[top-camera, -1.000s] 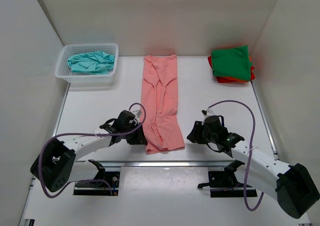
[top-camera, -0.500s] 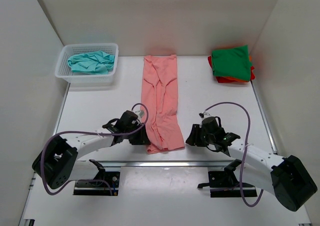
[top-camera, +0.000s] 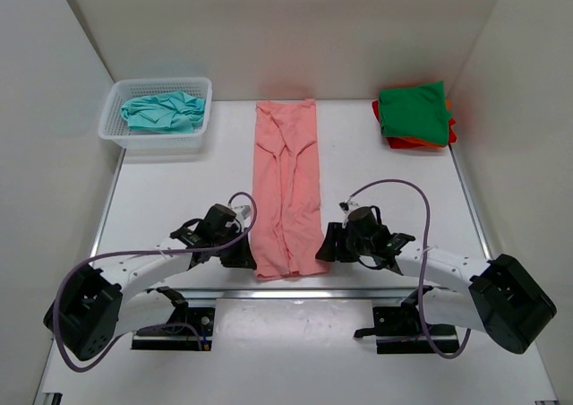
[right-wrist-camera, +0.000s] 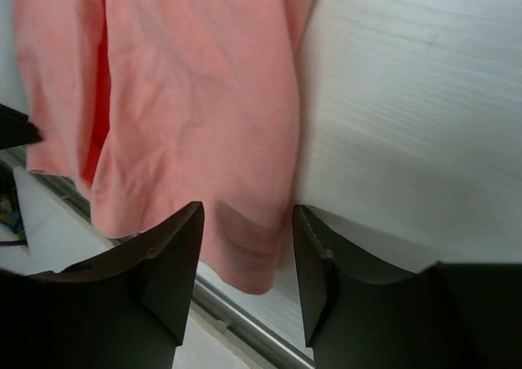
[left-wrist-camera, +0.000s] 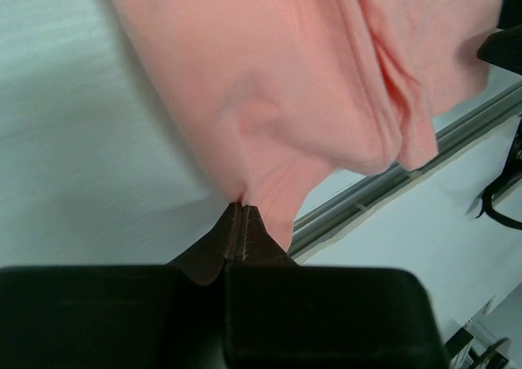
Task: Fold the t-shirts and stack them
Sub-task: Grab the bottom of the folded rectangular tshirt with both arms, then fold the folded rectangular tshirt in 1/3 of the way
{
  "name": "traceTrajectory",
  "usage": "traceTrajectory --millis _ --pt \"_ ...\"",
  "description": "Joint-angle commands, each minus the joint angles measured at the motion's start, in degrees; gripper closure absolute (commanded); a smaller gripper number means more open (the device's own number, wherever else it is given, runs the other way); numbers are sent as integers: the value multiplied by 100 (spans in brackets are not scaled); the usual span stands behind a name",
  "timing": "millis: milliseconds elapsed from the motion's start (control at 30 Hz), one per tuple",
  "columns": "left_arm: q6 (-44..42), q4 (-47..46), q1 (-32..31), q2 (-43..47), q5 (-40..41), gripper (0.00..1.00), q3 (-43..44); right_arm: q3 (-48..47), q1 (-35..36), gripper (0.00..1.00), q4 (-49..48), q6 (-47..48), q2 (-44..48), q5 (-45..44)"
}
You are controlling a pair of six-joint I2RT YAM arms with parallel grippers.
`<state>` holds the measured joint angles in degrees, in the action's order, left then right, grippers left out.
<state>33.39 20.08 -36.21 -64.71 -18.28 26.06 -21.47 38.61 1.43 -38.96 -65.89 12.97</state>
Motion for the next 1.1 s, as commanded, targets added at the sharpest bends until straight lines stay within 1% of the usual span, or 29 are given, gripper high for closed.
traceTrajectory --millis 0,33,67,100,167,233,333,433,500,567,633,667,767,933,1033,1067 --pt "-122 76 52 125 -307 100 -268 -94 338 56 -179 -278 -152 119" --pt "-87 23 17 125 -307 100 -312 -111 514 59 -170 -383 -135 100" --pt "-52 -38 -9 134 -334 100 -365 -59 586 67 -161 -463 -126 65" --pt "-25 -65 -35 169 -316 100 -400 -15 673 73 -152 -524 -143 117" --pt "45 -118 -1 291 -351 100 -470 108 805 91 -152 -717 -56 258" --pt "80 -118 35 449 -334 100 -532 187 928 100 -152 -806 40 250" --pt "106 75 149 713 -421 100 -480 240 956 100 76 -833 208 284" --pt "221 84 324 1038 -509 100 -216 109 649 100 304 -666 409 600" --pt "309 102 482 1109 -606 100 116 -128 376 100 550 -456 445 784" --pt "247 137 728 900 -781 100 389 -426 17 100 674 -174 349 1031" --pt "212 85 869 680 -896 100 610 -673 -361 100 719 -68 209 1469" --pt "186 15 991 522 -940 100 732 -787 -580 100 709 45 173 1515" --pt "124 -117 1335 22 -1098 100 1057 -1217 -1064 100 788 274 -247 1936" --pt "-52 -197 1757 -822 -1204 100 1717 -2079 -1557 99 929 564 -1066 2411" --pt "-95 -302 1985 -1263 -1239 100 2130 -2685 -1681 100 1051 731 -1820 2535" --pt "-87 -355 2090 -1455 -1283 100 2183 -2939 -1725 100 1104 802 -1944 2561"
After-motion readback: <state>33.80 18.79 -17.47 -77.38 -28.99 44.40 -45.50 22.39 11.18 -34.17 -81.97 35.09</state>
